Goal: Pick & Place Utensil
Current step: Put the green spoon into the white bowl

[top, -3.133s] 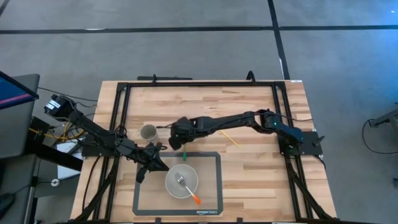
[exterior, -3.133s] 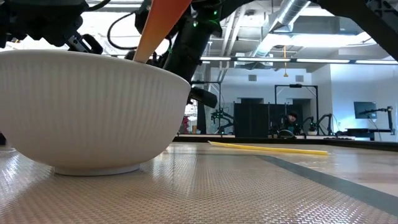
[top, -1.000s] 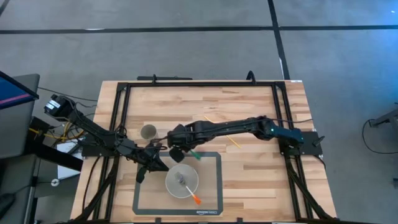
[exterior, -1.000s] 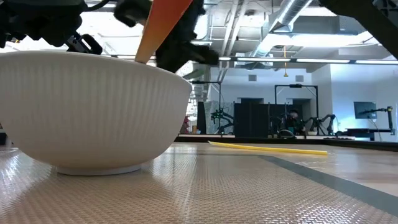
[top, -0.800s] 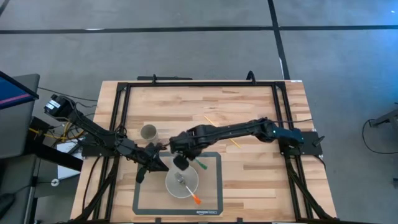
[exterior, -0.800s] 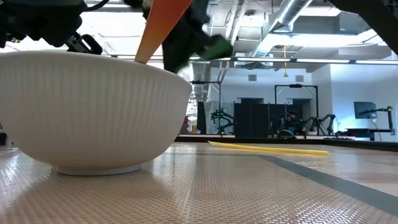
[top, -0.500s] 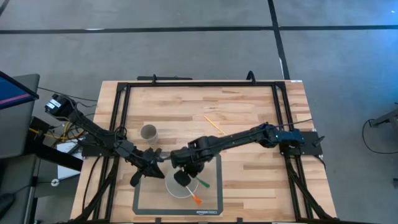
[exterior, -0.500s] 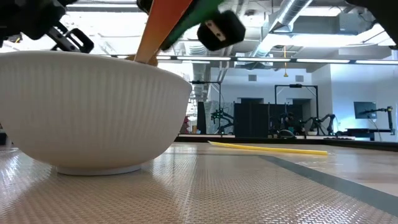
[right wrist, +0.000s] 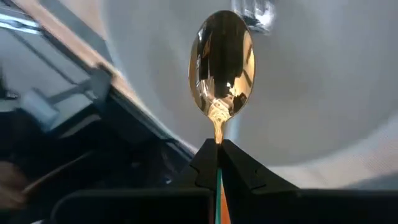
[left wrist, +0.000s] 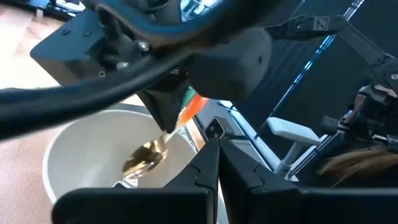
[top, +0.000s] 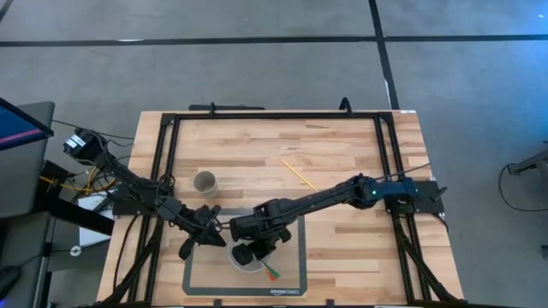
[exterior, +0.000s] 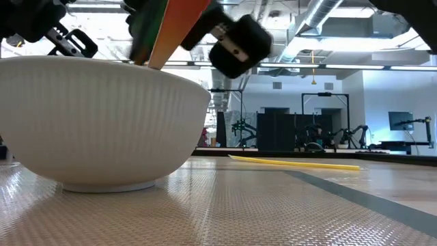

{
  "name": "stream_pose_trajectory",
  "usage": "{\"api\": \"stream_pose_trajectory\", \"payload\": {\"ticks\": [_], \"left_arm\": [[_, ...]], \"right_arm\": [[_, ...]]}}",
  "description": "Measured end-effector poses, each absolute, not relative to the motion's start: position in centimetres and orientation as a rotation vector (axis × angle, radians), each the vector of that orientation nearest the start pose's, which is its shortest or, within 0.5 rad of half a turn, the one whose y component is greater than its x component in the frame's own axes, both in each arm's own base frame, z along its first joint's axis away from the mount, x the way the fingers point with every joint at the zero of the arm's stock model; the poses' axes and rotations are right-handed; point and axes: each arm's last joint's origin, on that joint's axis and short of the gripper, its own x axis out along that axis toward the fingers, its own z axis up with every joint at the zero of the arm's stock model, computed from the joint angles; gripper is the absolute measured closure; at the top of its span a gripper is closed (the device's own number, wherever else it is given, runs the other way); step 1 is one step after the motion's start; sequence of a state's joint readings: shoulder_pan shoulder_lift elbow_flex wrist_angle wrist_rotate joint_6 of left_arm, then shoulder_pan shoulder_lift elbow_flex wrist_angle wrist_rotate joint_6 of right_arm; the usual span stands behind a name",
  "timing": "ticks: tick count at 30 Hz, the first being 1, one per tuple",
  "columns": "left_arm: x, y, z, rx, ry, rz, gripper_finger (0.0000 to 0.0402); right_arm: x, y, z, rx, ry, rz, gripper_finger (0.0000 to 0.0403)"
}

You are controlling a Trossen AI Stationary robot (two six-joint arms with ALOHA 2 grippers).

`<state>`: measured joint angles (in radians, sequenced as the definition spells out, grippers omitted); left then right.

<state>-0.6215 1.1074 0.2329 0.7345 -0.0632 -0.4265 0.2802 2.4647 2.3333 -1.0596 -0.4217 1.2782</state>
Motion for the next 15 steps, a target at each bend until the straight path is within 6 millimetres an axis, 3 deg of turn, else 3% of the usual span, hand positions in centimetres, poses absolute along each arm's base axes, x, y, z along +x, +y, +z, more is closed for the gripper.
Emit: {"api": "stream_pose_trajectory", "payload": {"ticks": [9, 15], "left_arm": [[16.6, -11.4, 17.5, -0.362, 0.249, -0.481, 0.0394], [16.6, -11.4, 17.5, -0.360, 0.251, -0.487, 0.0394]], "right_arm": [[50.1, 12.3, 20.5, 1.192, 1.365, -0.289, 0.0401], [50.6, 11.8, 20.6, 1.255, 1.308, -0.336, 0.0401]]}}
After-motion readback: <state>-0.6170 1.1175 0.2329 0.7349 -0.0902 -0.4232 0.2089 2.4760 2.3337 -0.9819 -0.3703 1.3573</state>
